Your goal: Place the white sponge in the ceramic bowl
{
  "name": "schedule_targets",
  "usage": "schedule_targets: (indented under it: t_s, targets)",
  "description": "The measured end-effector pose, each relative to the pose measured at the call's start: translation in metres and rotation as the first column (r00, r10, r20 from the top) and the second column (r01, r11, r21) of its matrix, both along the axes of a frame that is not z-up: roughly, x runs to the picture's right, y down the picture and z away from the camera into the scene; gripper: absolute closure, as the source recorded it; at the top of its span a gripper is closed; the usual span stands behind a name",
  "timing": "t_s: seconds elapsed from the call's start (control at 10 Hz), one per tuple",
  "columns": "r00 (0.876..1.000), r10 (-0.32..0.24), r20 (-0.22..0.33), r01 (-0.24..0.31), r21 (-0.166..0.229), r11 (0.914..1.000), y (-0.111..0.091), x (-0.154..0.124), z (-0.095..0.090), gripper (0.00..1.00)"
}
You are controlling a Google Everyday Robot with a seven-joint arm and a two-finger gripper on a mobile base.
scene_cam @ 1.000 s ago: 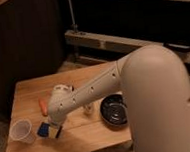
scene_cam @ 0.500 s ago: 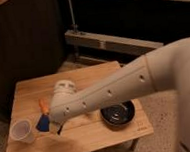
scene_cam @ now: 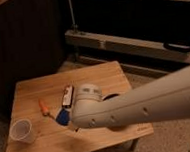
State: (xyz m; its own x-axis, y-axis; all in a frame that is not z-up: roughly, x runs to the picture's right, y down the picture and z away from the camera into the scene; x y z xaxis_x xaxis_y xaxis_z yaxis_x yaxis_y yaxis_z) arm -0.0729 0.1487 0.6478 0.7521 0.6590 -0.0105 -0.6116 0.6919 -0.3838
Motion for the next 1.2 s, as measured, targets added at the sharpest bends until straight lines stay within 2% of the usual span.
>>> schedule_targets:
  t_s: [0.2, 0.4, 0.5, 0.7, 0.9, 1.2]
  targets:
    - [0.993, 0.078, -0.086, -0.076, 0.023, 0.9968, -0.015, 0.051, 0.001, 1.00]
    - [0.971, 0.168, -0.169, -0.163, 0.044, 0.9857, -0.032, 0.103, 0.002, 1.00]
    - [0.961, 0.197, -0.196, -0.191, 0.050, 0.9803, -0.038, 0.119, 0.002, 1.00]
    - [0.936, 0.256, -0.244, -0.251, 0.052, 0.9667, -0.047, 0.150, 0.006, 1.00]
    - [0.916, 0.288, -0.279, -0.288, 0.041, 0.9566, -0.052, 0.172, 0.014, 1.00]
    - [0.892, 0.307, -0.332, -0.323, 0.006, 0.9463, -0.052, 0.189, 0.054, 1.00]
